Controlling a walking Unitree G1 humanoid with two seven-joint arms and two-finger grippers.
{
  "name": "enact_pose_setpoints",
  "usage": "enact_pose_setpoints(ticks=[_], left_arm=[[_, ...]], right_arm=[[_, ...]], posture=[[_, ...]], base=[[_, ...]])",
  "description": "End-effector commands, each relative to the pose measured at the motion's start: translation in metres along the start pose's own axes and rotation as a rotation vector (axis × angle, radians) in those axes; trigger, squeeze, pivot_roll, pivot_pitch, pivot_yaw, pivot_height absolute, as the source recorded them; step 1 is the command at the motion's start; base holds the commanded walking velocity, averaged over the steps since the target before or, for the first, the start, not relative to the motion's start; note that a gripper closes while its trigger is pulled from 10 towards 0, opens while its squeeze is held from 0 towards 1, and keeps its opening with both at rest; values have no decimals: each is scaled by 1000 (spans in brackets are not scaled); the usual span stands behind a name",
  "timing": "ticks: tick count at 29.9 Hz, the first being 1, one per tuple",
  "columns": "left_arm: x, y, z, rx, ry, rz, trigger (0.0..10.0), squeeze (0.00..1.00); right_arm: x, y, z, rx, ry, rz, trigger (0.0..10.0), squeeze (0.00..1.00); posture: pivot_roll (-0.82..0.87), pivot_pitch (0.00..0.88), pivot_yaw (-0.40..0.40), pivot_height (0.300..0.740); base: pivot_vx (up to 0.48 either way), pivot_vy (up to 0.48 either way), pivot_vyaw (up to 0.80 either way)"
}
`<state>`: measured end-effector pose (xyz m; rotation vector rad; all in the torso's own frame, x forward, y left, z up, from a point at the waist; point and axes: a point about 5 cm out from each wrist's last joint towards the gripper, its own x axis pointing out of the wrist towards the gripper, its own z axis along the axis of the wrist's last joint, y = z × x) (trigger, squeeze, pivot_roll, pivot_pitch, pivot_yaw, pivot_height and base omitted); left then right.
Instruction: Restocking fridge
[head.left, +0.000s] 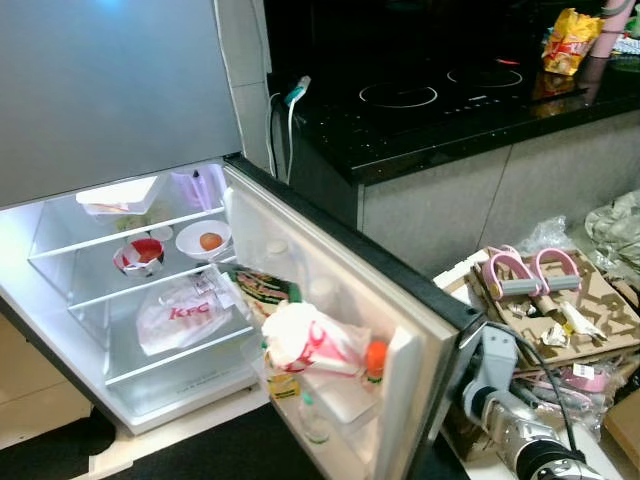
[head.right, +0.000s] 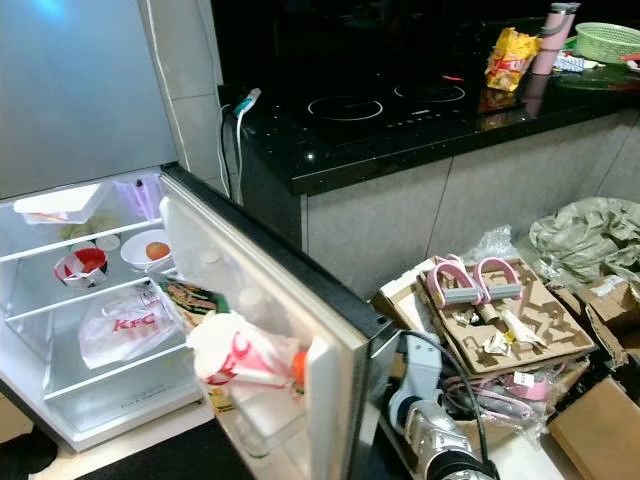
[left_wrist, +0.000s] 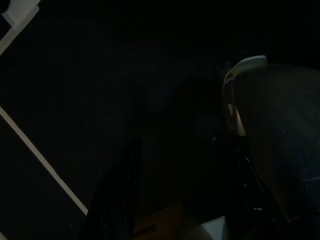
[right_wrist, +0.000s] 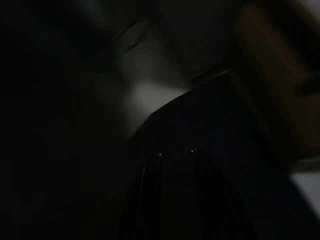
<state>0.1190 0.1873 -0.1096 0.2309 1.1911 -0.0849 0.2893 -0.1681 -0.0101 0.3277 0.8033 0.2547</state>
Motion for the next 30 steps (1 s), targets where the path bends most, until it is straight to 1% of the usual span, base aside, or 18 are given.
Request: enact_pose_setpoints(ticks=[1, 4, 5, 6, 8, 9, 11, 12, 13, 14, 15, 18, 19, 21, 22, 23, 26, 30], left_arm=[[0, -8, -6, 18, 34, -13, 10000, 0], [0, -10, -7, 11, 38, -11, 10000, 0], [0, -12, -7, 4, 42, -9, 10000, 0], [0, -9, -9, -4, 43, 2, 10000, 0], [-1, 2, -10, -49, 38, 37, 10000, 0], [-1, 2, -10, -49, 38, 37, 10000, 0], [-1, 9, -5, -131, 11, 76, 10000, 0], [-1, 11, -2, -174, -5, 97, 10000, 0], [-1, 11, -2, -174, -5, 97, 10000, 0], [-1, 16, 3, -223, -35, 123, 10000, 0], [-1, 20, 8, -264, -61, 146, 10000, 0], [-3, 35, 21, -383, -140, 240, 10000, 0], [-3, 35, 21, -383, -140, 240, 10000, 0], [-3, 41, 23, -454, -146, 274, 10000, 0], [-3, 41, 23, -454, -146, 274, 10000, 0], [-3, 41, 26, -474, -147, 274, 10000, 0], [-3, 40, 27, -468, -150, 269, 10000, 0], [-4, 41, 17, -423, -160, 240, 10000, 0]], right_arm=[[3, 13, -16, -22, 83, 130, 10000, 0], [3, 17, -19, 6, 100, 183, 10000, 0], [2, 21, -22, 41, 105, 245, 10000, 0], [2, 21, -24, 41, 101, 256, 10000, 0], [0, 5, -29, -15, 69, 94, 10000, 0], [0, 5, -29, -15, 69, 94, 10000, 0], [-10, -26, -36, -34, 25, -177, 10000, 0], [-17, -39, -42, -29, 26, -273, 10000, 0], [-17, -39, -42, -29, 26, -273, 10000, 0], [-24, -51, -52, -32, 44, -341, 10000, 0], [-29, -57, -61, -60, 74, -362, 10000, 0], [-39, -63, -90, -143, 178, -357, 10000, 0], [-39, -63, -90, -143, 178, -357, 10000, 0], [-42, -64, -106, -145, 222, -345, 10000, 0], [-42, -64, -106, -145, 222, -345, 10000, 0], [-46, -63, -120, -147, 260, -335, 10000, 0], [-47, -63, -123, -152, 267, -335, 10000, 0], [-48, -64, -125, -162, 262, -361, 10000, 0]], posture=[[-30, 15, 22, 740], [-32, 18, 22, 740], [-34, 21, 21, 740], [-35, 23, 21, 740], [-35, 25, 20, 740], [-35, 25, 20, 740], [-27, 27, 15, 740], [-22, 28, 11, 740], [-22, 28, 11, 740], [-19, 29, 8, 740], [-19, 29, 8, 740], [-19, 29, 8, 740], [-19, 29, 8, 740], [-9, 32, 6, 740], [-9, 32, 6, 740], [-7, 33, 7, 740], [-7, 33, 8, 740], [-6, 36, 13, 740]], base=[[0, 0, 0], [0, 0, 0], [0, 0, 0], [0, 0, 0], [0, 0, 0], [0, 0, 0], [0, 0, 0], [0, 0, 0], [0, 0, 0], [0, 0, 0], [0, 0, 0], [0, 0, 267], [0, 0, 800], [0, 0, 800], [0, 0, 800], [0, 0, 800], [0, 0, 800], [0, 0, 800]])
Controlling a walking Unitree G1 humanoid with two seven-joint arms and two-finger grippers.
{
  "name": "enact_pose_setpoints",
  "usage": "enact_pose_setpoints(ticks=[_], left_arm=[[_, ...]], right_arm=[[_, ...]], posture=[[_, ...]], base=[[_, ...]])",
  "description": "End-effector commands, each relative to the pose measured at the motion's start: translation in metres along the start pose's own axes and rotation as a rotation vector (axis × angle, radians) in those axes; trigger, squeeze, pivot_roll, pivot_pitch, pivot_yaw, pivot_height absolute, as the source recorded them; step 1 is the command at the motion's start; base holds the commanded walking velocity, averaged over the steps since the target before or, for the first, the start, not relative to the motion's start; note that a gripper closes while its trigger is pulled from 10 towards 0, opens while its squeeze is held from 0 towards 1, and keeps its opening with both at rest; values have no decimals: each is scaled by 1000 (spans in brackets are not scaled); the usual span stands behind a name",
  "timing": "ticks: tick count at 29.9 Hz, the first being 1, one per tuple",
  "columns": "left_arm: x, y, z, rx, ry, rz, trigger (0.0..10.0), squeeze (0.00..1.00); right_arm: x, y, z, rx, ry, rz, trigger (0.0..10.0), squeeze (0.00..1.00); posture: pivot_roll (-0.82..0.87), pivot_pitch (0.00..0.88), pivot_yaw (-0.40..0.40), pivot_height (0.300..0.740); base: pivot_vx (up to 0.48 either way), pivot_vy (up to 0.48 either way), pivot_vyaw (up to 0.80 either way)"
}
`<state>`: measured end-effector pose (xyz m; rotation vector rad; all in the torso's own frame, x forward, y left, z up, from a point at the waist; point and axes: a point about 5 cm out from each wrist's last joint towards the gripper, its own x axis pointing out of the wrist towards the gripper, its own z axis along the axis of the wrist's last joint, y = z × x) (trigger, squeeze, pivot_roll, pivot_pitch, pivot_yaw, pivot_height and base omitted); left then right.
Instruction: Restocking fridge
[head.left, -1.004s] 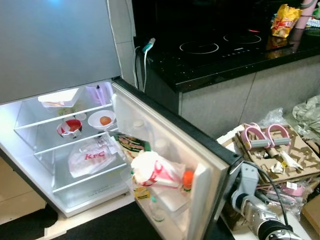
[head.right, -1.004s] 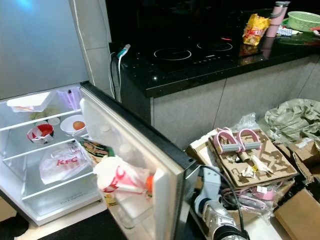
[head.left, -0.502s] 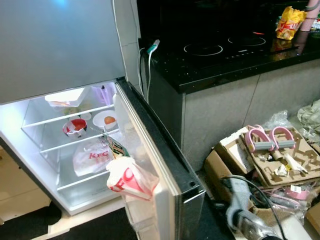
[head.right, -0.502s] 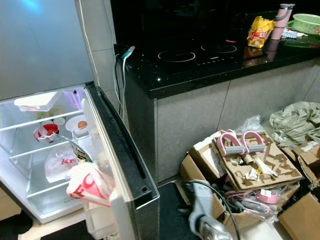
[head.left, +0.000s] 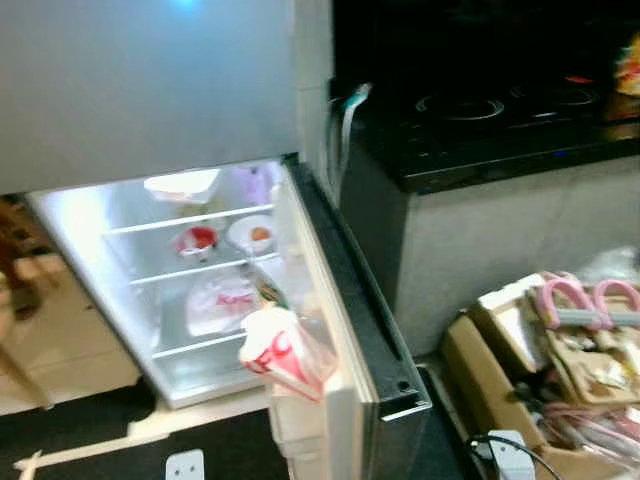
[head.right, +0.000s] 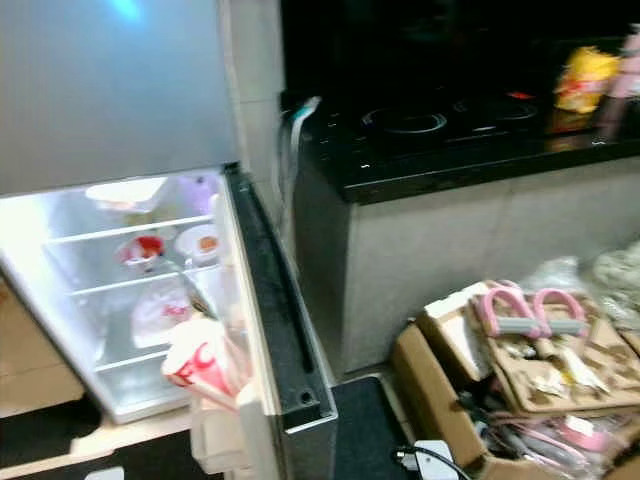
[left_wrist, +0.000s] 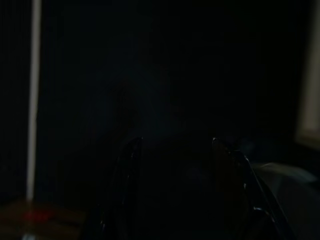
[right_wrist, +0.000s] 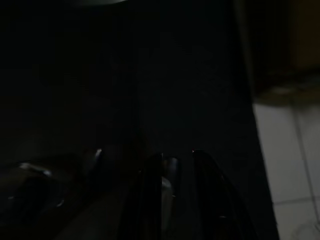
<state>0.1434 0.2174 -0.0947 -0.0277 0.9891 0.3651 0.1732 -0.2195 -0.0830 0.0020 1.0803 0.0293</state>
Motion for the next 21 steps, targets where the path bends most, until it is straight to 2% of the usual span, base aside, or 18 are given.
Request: enact_pose_setpoints(ticks=[1, 3, 6, 11, 17, 21], left_arm=[[0, 5, -2, 29, -10, -17, 10000, 0], [0, 3, -1, 33, -13, -27, 10000, 0], [-1, -8, -2, 86, -10, -97, 10000, 0], [-2, -14, -5, 102, -4, -136, 10000, 0], [-4, -14, -12, 121, 21, -152, 10000, 0], [-3, -17, -9, 125, 15, -158, 10000, 0]], right_arm=[[0, -1, -2, -2, -9, -23, 10000, 0], [0, -2, -3, -1, -14, -31, 10000, 0], [-1, -3, -5, 18, -24, -68, 10000, 0], [-2, -7, -9, 13, -8, -86, 10000, 0], [-3, -11, -11, 20, -3, -107, 10000, 0], [-3, -13, -12, 24, -5, -114, 10000, 0]], posture=[[-5, 36, 14, 740], [-5, 36, 14, 740], [-3, 36, 12, 740], [0, 35, 10, 740], [-5, 33, 12, 740], [-5, 33, 12, 740]], base=[[0, 0, 800], [0, 0, 800], [0, 0, 800], [0, 0, 800], [0, 0, 800], [0, 0, 800]])
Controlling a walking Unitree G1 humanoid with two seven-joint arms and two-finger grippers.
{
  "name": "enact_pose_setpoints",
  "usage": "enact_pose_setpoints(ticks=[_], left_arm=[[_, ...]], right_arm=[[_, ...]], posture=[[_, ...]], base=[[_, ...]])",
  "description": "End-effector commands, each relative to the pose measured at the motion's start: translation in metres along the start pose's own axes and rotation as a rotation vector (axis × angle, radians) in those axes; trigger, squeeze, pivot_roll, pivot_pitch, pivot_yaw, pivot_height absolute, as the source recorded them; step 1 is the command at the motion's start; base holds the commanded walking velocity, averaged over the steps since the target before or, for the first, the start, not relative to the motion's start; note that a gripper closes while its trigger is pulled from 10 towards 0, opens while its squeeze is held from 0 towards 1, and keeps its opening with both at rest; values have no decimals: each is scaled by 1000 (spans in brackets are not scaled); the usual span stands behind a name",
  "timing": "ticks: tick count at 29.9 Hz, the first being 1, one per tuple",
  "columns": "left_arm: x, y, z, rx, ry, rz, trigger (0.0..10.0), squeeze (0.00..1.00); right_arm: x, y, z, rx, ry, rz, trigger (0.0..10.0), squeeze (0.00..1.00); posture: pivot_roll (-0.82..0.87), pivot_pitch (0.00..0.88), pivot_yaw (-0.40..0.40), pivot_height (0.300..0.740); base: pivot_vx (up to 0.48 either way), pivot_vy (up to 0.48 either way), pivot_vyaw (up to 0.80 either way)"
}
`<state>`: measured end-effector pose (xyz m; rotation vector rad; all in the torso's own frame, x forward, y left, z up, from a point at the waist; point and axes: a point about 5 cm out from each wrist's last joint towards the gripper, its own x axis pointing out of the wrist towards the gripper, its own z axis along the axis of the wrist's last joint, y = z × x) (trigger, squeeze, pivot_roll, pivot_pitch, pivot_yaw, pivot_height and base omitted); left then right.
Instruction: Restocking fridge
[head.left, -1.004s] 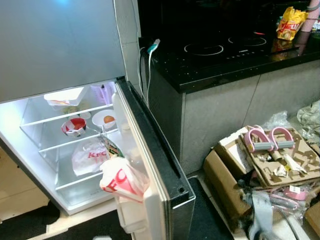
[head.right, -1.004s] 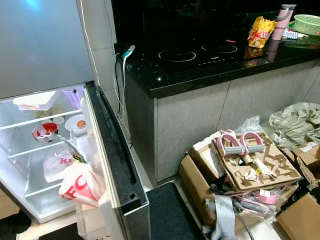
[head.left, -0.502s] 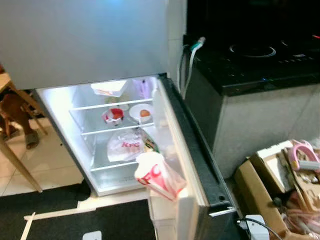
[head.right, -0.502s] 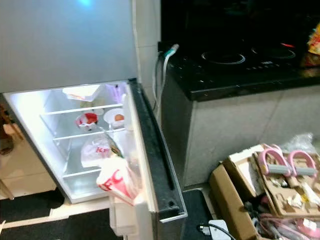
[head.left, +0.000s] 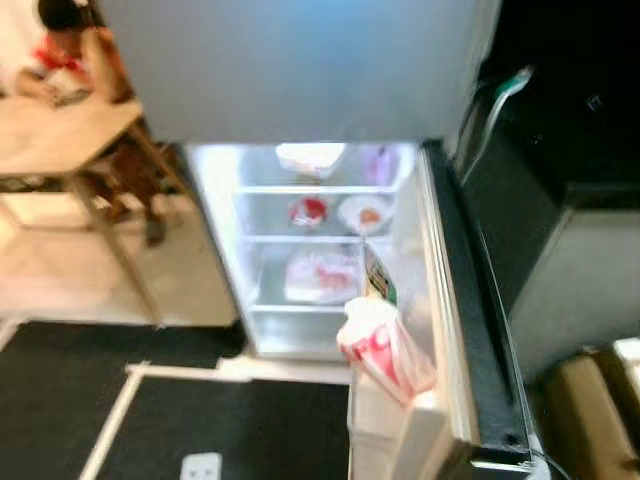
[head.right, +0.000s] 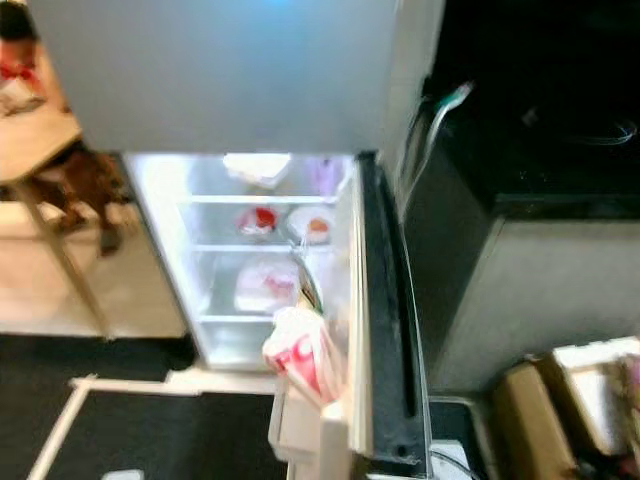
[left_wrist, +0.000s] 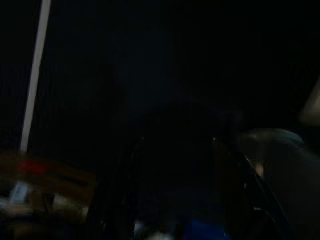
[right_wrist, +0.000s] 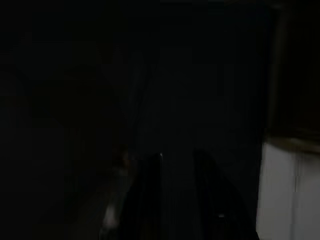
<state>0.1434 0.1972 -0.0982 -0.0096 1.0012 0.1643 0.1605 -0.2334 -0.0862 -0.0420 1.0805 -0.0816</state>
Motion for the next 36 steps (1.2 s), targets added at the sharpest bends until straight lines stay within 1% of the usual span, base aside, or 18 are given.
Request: enact_pose_setpoints(ticks=[1, 7, 9, 11, 14, 18, 30, 36], left_arm=[[0, 1, -2, 16, 9, -1, 10000, 0], [0, -1, 0, 24, -1, -8, 10000, 0], [0, -1, 0, 29, -1, -11, 10000, 0], [0, -1, 0, 32, -1, -12, 10000, 0], [0, -1, 0, 36, -2, -14, 10000, 0], [0, 0, 1, 44, 0, -21, 10000, 0], [1, 3, 4, 32, -7, -19, 10000, 0], [1, 4, 5, 17, -13, -19, 10000, 0]], right_arm=[[0, -1, 0, 8, -7, -5, 10000, 0], [-1, -4, 2, 17, -17, -10, 10000, 0], [0, -4, 5, 54, -27, -12, 10000, 0], [0, -4, 7, 61, -31, -11, 10000, 0], [1, -2, 9, 55, -28, -8, 10000, 0], [2, 4, 20, 23, -39, 1, 10000, 0], [2, 4, 29, 12, -57, 7, 10000, 0], [2, 4, 30, -1, -56, 14, 10000, 0]], posture=[[-5, 33, 12, 740], [-7, 30, 11, 740], [-7, 30, 11, 740], [-12, 23, 12, 740], [-12, 22, 12, 740], [-12, 18, 4, 740], [-19, 26, 5, 740], [-22, 28, -1, 740]], base=[[0, 0, 800], [0, 0, 800], [0, 0, 0], [0, 0, 0], [0, 0, 0], [0, 0, 0], [0, 0, 0], [0, -427, 0]])
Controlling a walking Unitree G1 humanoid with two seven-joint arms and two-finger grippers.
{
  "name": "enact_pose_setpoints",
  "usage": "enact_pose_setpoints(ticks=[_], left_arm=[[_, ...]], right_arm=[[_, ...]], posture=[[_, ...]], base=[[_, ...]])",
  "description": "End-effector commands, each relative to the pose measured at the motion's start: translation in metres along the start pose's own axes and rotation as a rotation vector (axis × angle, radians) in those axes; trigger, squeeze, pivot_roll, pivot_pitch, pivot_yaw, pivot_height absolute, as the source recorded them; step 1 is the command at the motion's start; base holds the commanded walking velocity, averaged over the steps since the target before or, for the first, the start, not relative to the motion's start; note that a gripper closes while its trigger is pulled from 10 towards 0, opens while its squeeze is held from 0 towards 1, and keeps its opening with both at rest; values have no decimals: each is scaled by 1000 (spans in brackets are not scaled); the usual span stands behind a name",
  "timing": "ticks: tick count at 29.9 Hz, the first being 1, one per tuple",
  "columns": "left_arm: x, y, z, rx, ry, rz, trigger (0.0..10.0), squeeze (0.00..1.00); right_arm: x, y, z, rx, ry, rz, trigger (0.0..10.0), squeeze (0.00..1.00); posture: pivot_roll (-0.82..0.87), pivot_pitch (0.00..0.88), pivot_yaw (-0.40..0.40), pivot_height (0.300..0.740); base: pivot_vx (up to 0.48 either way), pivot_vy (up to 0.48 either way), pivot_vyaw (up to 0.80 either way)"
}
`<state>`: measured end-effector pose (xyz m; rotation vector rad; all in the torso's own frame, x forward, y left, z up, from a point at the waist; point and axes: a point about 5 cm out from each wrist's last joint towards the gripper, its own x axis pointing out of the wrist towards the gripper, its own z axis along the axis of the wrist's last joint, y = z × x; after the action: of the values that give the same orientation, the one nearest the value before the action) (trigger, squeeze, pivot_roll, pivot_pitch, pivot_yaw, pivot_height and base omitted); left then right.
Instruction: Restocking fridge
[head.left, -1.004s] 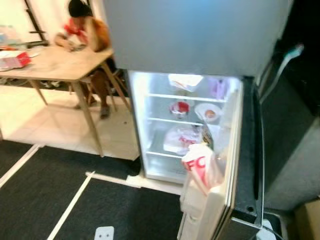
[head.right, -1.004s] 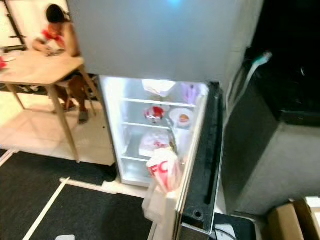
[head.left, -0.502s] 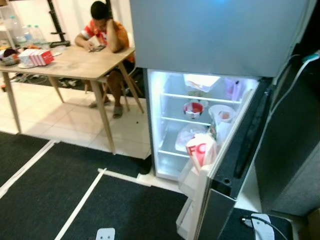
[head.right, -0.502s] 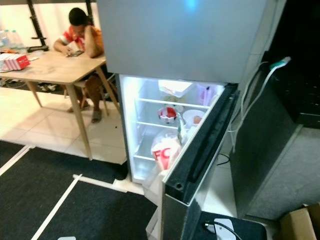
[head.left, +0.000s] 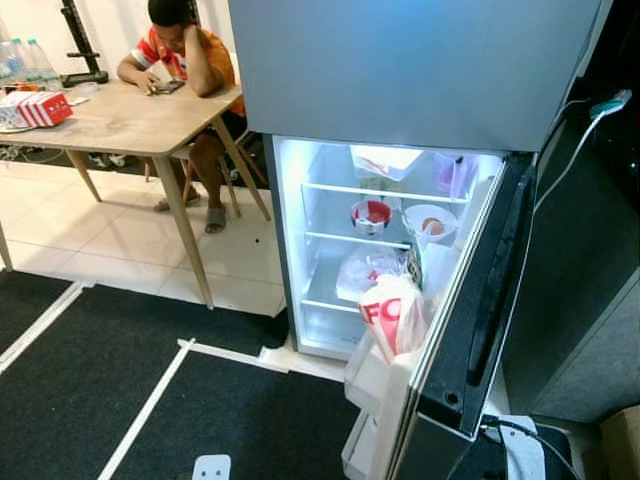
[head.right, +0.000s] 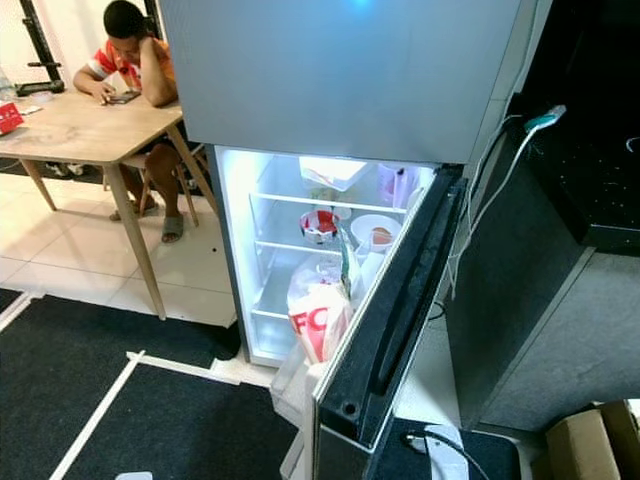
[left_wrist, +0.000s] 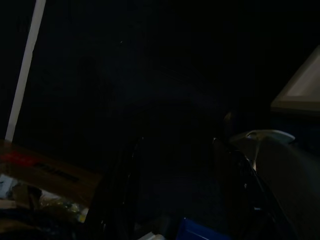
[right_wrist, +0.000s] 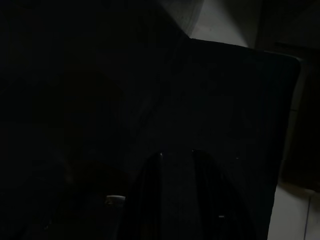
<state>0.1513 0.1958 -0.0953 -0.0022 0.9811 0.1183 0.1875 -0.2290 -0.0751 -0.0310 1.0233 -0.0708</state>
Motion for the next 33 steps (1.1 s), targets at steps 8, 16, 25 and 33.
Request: enact_pose_setpoints(ticks=[8, 16, 25, 33], left_arm=[[-1, 7, -4, -19, 16, 27, 10000, 0], [-1, 6, -5, -28, 19, 30, 10000, 0], [-1, 5, -7, -25, 25, 28, 10000, 0], [-2, 2, -8, -22, 27, 27, 10000, 0]], right_arm=[[0, 0, 2, -22, 6, 10, 10000, 0], [1, 4, 4, -40, 17, 50, 10000, 0], [1, 22, 13, -178, 14, 219, 10000, 0], [-5, 54, 44, -468, -19, 585, 10000, 0]], posture=[[-22, 28, -1, 740], [-18, 34, -7, 740], [-20, 41, -8, 740], [-20, 55, -16, 740]], base=[[0, -60, 0], [0, 0, 0], [0, 0, 0], [0, 0, 0]])
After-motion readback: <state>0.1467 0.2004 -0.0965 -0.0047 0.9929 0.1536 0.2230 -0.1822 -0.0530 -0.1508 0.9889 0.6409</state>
